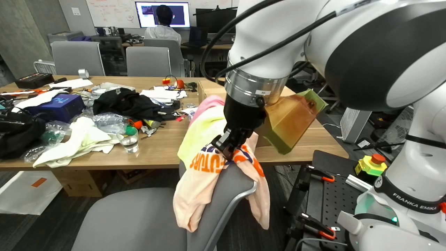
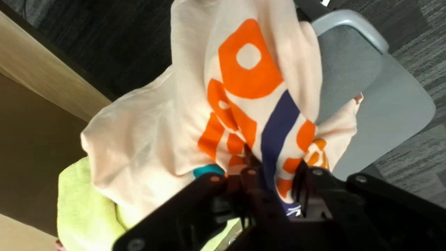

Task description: Put the peach shirt, the green towel and the pink shirt on the top of the box respectively

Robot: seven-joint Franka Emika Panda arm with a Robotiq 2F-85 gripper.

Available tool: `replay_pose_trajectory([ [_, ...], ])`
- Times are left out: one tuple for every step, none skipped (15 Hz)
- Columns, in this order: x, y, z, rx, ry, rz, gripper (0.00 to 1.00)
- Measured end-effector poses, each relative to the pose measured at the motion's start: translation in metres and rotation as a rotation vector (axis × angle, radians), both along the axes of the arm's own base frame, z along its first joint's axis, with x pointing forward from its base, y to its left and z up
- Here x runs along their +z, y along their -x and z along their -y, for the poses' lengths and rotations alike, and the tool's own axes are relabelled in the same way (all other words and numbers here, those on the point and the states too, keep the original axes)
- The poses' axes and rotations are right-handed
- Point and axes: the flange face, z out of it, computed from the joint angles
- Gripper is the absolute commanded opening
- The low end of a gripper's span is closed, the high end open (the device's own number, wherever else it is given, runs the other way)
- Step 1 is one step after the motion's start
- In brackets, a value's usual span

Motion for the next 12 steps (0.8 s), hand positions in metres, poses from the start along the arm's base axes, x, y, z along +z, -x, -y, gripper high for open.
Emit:
replay_pose_trajectory([
  [0.005, -0.001, -0.001, 0.001, -0.005, 0.01, 0.0],
  [0.013, -0.003, -0.003, 0.001, -0.011, 0.024, 0.02],
  [0.022, -0.004, -0.005, 0.002, -0.019, 0.041, 0.03],
  [0.032, -0.006, -0.006, 0.002, -0.026, 0.06, 0.03],
  [0.044, -0.008, -0.008, 0.002, -0.033, 0.079, 0.03],
  [0.056, -0.009, -0.01, 0.001, -0.038, 0.095, 0.03],
  [0.07, -0.011, -0.012, -0.001, -0.042, 0.11, 0.03],
  [0.083, -0.013, -0.014, -0.003, -0.047, 0.123, 0.03],
  [0.098, -0.016, -0.017, -0.005, -0.053, 0.136, 0.03],
  [0.112, -0.018, -0.019, -0.008, -0.058, 0.148, 0.03],
  [0.128, -0.021, -0.021, -0.01, -0.065, 0.161, 0.03],
  [0.143, -0.023, -0.022, -0.013, -0.071, 0.173, 0.03],
])
